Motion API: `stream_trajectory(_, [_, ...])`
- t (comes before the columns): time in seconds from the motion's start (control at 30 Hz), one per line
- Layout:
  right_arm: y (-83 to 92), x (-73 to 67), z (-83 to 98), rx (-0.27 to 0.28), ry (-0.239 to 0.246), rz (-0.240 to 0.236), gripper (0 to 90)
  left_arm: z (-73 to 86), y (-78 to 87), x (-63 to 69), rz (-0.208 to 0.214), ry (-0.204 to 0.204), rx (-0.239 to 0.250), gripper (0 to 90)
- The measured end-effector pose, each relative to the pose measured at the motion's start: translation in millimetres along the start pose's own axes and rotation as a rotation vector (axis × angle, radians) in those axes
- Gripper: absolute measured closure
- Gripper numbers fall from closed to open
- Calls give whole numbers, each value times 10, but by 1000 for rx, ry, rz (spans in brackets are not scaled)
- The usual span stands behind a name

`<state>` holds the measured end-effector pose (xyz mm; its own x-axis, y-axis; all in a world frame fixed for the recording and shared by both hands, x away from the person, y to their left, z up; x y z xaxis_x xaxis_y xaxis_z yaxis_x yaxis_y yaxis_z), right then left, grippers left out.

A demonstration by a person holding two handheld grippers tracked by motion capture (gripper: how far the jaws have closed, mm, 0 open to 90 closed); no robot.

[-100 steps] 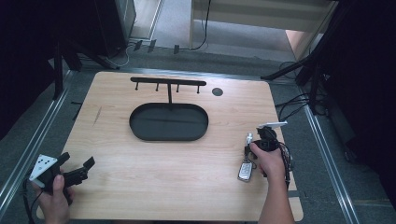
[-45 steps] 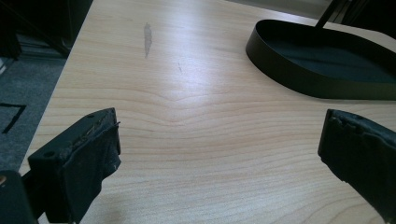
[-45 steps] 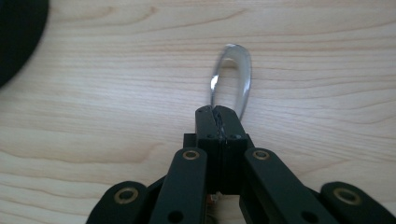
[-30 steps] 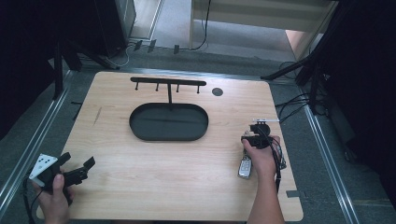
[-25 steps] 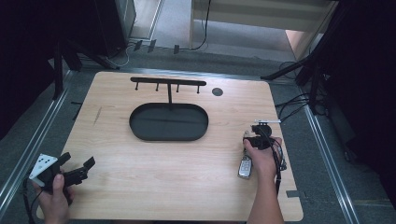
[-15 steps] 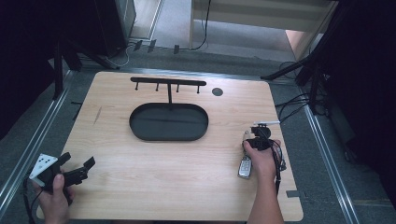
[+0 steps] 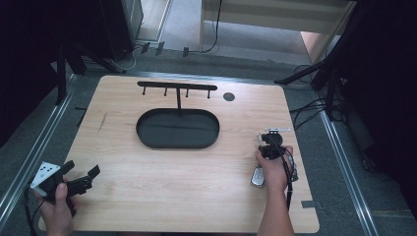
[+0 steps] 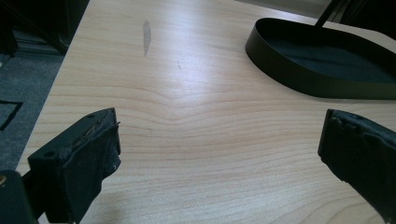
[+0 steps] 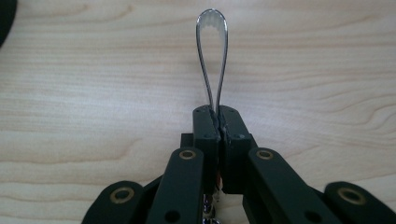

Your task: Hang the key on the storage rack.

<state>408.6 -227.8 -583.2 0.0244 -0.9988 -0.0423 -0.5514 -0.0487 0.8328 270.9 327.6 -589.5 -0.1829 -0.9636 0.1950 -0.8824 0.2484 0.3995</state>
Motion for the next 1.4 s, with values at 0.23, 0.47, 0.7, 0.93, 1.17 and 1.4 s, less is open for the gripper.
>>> stream_trajectory(0.23, [165,7,-165,156,19,21,878,1,-1,-1,0,1,-1,0])
stream_trajectory(0.47, [397,-24,-411,375,-3,16,882,0,-2,0,0,3,0,0])
stream_trajectory(0.7, [604,-176,-633,494,16,21,883,1,-3,1,0,3,-2,0])
stream_trajectory(0.93, [746,-445,-796,551,67,-7,884,2,-2,0,1,4,-4,0])
stream_trajectory(1.17, [831,-692,-878,581,104,-42,883,3,-3,-2,1,5,-6,0])
stream_trajectory(1.4, [908,-932,-936,597,139,-79,884,3,-4,-2,1,4,-6,0])
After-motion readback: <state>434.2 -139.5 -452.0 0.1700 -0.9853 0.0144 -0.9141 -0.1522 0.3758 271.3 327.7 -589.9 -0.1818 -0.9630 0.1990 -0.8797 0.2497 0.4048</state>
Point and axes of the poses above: each handheld gripper's, and its own axes: y roughly backward along the jaws, z roughly out of its underside, x roughly to its right, the point moved 9 cm from there along -y, roughly forward along the jaws, and after that the axes turned 4 degrees about -y, right-handed, at the moved point
